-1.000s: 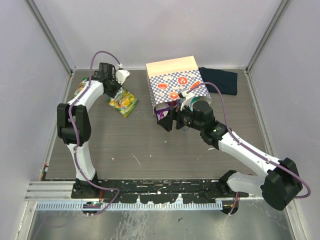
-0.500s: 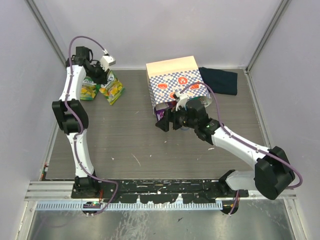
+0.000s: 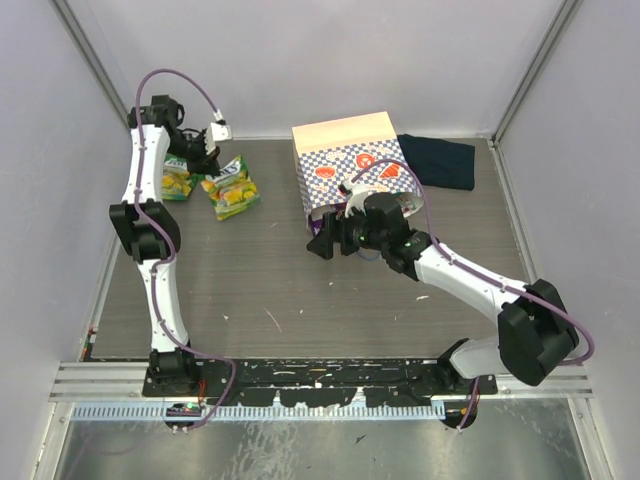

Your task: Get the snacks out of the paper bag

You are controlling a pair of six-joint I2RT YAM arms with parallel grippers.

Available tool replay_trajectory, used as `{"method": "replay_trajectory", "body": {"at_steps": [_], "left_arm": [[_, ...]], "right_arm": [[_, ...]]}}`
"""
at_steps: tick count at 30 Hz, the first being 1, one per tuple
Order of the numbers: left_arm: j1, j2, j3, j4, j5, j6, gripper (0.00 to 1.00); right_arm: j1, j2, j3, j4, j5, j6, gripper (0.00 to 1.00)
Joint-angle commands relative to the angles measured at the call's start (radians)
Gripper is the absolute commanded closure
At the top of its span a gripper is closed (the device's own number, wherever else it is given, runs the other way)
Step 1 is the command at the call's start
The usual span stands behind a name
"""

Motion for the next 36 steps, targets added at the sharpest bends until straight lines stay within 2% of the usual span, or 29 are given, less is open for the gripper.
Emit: {"method": "replay_trajectory", "body": {"at_steps": [1,7,11,12,13,14,15,16,18,20,21,23,24,25,28,30,34,36], "left_arm": [[0.003,-0.015,-0.014,-0.088,0.040,0.161,1.00],[-0.011,0.000,-0.037,-0.010,-0.067,0.171,1.00],[-0.044,-0.031,-0.163,0.186,-0.257,0.148,0.98],[-0.049,-0.040,-0.186,0.227,-0.283,0.145,0.95],[-0.051,-0.064,-0.217,0.281,-0.286,0.127,0.83],[-0.052,-0.095,-0.271,0.382,-0.289,0.078,0.61],[-0.053,-0.138,-0.346,0.511,-0.293,0.020,0.06],[-0.057,-0.191,-0.439,0.667,-0.303,-0.038,0.01],[-0.064,-0.299,-0.625,0.948,-0.294,-0.154,0.02],[-0.065,-0.403,-0.792,1.247,-0.266,-0.363,0.02],[-0.063,-0.451,-0.892,1.422,-0.278,-0.553,0.02],[-0.061,-0.523,-0.970,1.670,-0.390,-0.953,0.02],[-0.058,-0.549,-0.966,1.681,-0.461,-1.204,0.02],[-0.054,-0.564,-0.938,1.607,-0.488,-1.336,0.02],[-0.065,-0.558,-0.853,1.360,-0.491,-1.570,0.02],[-0.094,-0.548,-0.882,1.304,-0.529,-1.666,0.02],[-0.125,-0.509,-0.949,1.213,-0.754,-1.788,0.02],[-0.121,-0.456,-0.927,1.156,-0.753,-1.794,0.02]], "right_arm": [[-0.003,0.031,0.057,0.035,-0.030,0.004,0.17],[-0.003,0.044,0.057,0.046,-0.041,0.014,0.18],[-0.003,0.045,0.053,0.045,-0.039,0.019,0.18],[-0.003,0.042,0.049,0.047,-0.038,0.021,0.18],[-0.003,0.042,0.044,0.051,-0.036,0.020,0.18],[-0.003,0.041,0.041,0.051,-0.034,0.020,0.18],[-0.003,0.041,0.041,0.051,-0.033,0.019,0.18],[-0.003,0.044,0.042,0.049,-0.032,0.018,0.18],[-0.003,0.048,0.047,0.046,-0.031,0.013,0.17],[-0.003,0.052,0.049,0.049,-0.029,0.011,0.16],[-0.003,0.056,0.050,0.053,-0.028,0.012,0.16],[-0.002,0.069,0.051,0.061,-0.031,0.016,0.15],[-0.003,0.077,0.051,0.065,-0.035,0.019,0.15],[-0.003,0.085,0.052,0.070,-0.038,0.023,0.15],[-0.003,0.105,0.061,0.079,-0.055,0.032,0.15],[-0.002,0.109,0.063,0.079,-0.060,0.032,0.15],[-0.003,0.100,0.057,0.076,-0.057,0.023,0.15],[-0.003,0.097,0.054,0.071,-0.055,0.020,0.15]]}}
